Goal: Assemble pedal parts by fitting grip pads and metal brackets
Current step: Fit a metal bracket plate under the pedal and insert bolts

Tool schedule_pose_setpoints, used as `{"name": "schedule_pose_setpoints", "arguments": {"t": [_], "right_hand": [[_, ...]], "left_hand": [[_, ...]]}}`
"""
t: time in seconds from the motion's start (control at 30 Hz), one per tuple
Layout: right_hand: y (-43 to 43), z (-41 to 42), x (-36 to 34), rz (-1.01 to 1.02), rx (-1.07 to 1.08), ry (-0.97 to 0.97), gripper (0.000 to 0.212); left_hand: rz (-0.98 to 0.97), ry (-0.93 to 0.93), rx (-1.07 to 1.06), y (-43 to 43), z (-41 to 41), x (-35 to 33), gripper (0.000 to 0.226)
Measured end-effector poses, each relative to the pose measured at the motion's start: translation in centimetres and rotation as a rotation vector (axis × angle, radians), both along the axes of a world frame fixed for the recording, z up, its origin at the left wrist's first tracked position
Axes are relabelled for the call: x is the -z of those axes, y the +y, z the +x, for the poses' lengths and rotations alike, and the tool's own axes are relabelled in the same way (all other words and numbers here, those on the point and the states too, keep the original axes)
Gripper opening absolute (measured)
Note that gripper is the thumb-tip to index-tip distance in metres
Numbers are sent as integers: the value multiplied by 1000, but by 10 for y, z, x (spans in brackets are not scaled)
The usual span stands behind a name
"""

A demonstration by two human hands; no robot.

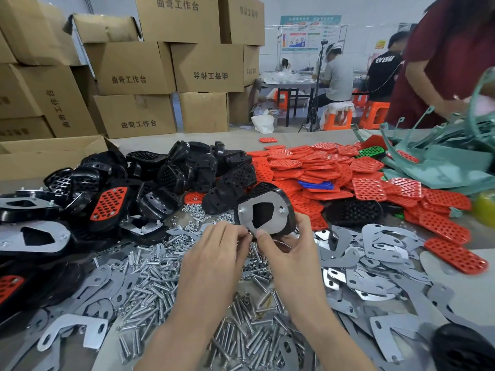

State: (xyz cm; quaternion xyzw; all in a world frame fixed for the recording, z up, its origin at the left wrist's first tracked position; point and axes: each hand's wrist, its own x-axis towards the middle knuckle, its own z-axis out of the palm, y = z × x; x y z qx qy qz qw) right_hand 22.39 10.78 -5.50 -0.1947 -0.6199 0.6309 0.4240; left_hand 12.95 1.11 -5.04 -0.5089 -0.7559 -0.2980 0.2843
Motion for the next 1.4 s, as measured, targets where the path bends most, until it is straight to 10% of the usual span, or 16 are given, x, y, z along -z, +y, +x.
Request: {"name": "schedule_pose_setpoints", "arguments": {"t": [0.53,0.67,0.83,1.07,1.4], "right_hand": [[-6,0,4,308,71,-77,35],[-4,0,4,309,61,-65,36],[-1,2,5,265,40,-23,41],[-3,2,1,250,42,0,40],[-7,9,-7,83,7,33,27]], "left_hand": [[363,-1638,287,9,7,-9,27],[274,-1361,207,8,6,-6,22],[38,-327,88,2,5,-2,12],[216,-931,145,5,7,-4,11],[356,-1099,264,-1,12,-6,22]]}}
